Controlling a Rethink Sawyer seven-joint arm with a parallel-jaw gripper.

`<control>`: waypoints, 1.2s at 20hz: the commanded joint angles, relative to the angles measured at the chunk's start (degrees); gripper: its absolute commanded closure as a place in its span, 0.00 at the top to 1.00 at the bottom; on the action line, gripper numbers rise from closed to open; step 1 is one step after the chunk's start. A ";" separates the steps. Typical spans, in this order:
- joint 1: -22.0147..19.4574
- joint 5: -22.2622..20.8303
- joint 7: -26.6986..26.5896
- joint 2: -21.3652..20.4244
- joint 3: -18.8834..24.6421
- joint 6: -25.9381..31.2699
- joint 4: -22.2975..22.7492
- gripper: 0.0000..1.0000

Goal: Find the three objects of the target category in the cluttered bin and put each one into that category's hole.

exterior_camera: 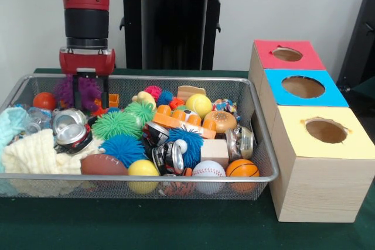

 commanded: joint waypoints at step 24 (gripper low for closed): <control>5.46 9.80 -1.90 -1.85 3.17 36.27 -21.66 1.00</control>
